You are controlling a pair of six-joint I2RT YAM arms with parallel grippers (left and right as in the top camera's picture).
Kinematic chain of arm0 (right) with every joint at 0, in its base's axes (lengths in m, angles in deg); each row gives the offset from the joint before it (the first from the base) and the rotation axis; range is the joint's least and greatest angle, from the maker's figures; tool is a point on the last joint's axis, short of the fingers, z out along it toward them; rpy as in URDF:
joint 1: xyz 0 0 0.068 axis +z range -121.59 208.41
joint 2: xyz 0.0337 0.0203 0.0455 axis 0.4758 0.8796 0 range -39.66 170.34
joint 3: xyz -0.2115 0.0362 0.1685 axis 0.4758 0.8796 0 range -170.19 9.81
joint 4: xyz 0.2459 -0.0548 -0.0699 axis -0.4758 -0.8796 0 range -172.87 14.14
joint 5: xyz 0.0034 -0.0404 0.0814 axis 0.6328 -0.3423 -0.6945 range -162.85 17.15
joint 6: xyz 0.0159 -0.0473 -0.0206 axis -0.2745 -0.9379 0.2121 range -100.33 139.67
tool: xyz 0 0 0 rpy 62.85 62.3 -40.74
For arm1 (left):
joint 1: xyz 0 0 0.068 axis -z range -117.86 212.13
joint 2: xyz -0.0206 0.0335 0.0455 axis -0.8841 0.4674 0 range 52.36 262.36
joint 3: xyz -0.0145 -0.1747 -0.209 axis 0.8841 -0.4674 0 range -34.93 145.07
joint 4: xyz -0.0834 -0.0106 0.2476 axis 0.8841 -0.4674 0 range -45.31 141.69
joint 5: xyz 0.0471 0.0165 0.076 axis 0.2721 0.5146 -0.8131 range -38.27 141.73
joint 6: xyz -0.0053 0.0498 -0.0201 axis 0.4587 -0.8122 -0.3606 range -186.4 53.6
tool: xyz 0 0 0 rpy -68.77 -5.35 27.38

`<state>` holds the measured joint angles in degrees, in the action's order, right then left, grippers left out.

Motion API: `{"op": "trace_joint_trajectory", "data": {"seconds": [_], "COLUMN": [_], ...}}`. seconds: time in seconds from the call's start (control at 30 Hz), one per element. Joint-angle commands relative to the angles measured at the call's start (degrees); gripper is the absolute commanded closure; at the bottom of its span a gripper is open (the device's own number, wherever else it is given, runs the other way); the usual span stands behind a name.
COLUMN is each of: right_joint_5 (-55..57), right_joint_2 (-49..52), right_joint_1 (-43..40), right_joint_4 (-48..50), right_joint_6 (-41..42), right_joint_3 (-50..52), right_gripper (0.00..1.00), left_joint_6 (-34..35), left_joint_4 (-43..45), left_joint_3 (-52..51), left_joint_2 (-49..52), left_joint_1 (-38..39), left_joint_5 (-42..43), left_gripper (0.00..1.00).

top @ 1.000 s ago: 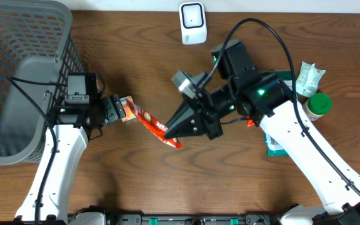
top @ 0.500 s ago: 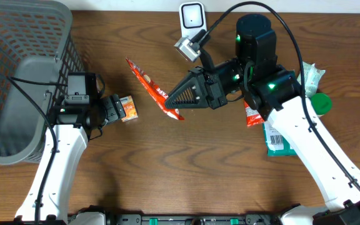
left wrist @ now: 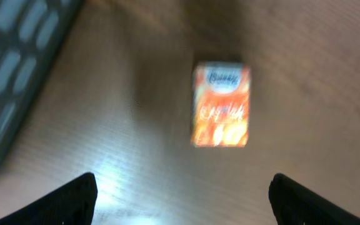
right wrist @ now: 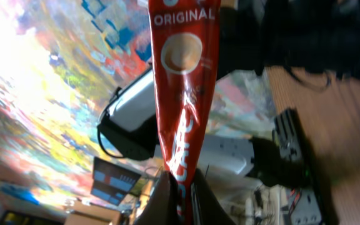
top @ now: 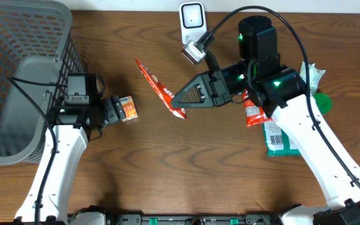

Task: Scan the item barcode

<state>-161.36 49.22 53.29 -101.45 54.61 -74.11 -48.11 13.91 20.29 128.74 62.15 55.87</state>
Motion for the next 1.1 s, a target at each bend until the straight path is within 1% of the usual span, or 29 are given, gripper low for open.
{"op": "trace_joint_trajectory", "data": {"seconds": [0.0,0.03,0.07,0.1,0.13,0.17,0.2,0.23,0.27,0.33,0.37,0.4,0.47,0.5,0.6,0.77,0.87,0.97,1.07], "right_joint_5": [-0.9,-1.0,-1.0,-1.0,-1.0,-1.0,-1.0,-1.0,-1.0,-1.0,-0.9,-0.9,-0.9,-0.9,-0.9,-0.9,-0.9,-0.9,-0.9], "right_joint_2": [0.0,0.0,0.0,0.0,0.0,0.0,0.0,0.0,0.0,0.0,0.0,0.0,0.0,0.0,0.0,0.0,0.0,0.0,0.0], "right_joint_1": [-1.0,-1.2,-1.4,-1.7,-2.1,-2.6,-3.5,-4.1,-4.9,-6.7,-7.6,-8.4,-9.2,-9.2,-9.0,-9.0,-9.0,-9.0,-9.0], "right_joint_4": [-5.8,-8.1,-10.5,-12.8,-15.3,-17.0,-18.8,-19.8,-20.8,-22.1,-22.3,-22.3,-21.9,-21.7,-21.6,-19.7,-18.5,-18.0,-17.4], "right_joint_6": [-9.9,-12.0,-13.8,-15.2,-16.8,-18.0,-19.2,-19.8,-20.4,-21.4,-21.8,-22.0,-22.1,-22.4,-24.0,-24.7,-24.7,-24.8,-24.7], "right_joint_3": [-0.3,-0.3,-0.3,-0.3,-0.3,-0.3,-0.3,-0.3,-0.3,-0.3,-0.3,-0.3,-0.3,-0.3,-0.3,-0.3,-0.3,-0.3,-0.3], "right_gripper": [0.99,0.99,0.99,0.99,0.99,0.99,0.99,0.99,0.99,0.99,0.99,0.99,0.99,0.99,0.99,0.99,0.99,0.99,0.99], "left_joint_6": [4.7,4.7,4.7,4.2,2.1,-0.4,-3.6,-5.6,-8.4,-10.8,-10.8,-10.7,-9.2,-7.2,-1.9,8.8,12.9,16.3,17.9], "left_joint_4": [0.1,0.2,1.1,2.0,3.3,4.7,6.3,7.5,9.3,13.1,15.8,19.5,25.3,29.2,37.4,48.3,52.8,56.8,59.7], "left_joint_3": [0.9,0.9,0.9,0.9,0.9,0.9,0.9,0.9,0.9,0.9,0.9,0.9,0.9,0.9,0.9,0.9,0.9,0.9,0.9], "left_joint_2": [-0.8,-0.8,-0.8,-0.8,-0.8,-0.8,-0.8,-0.8,-0.8,-0.8,-0.8,-0.8,-0.8,-0.8,-0.8,-0.8,-0.8,-0.8,-0.8], "left_joint_1": [-0.3,-0.3,-0.3,-0.2,-0.2,-0.2,-0.2,-0.2,-0.2,-0.2,-0.2,-0.2,-0.2,-0.2,-0.2,-0.2,-0.2,0.7,2.6], "left_joint_5": [1.2,2.4,4.7,9.2,15.7,22.9,31.5,37.2,45.3,57.1,62.2,68.0,75.3,79.0,84.0,84.4,84.4,84.3,83.1], "left_gripper": [0.12,0.07,0.1,0.26,0.41,0.48,0.48,0.48,0.49,0.48,0.48,0.45,0.4,0.38,0.35,0.31,0.28,0.28,0.28]}}
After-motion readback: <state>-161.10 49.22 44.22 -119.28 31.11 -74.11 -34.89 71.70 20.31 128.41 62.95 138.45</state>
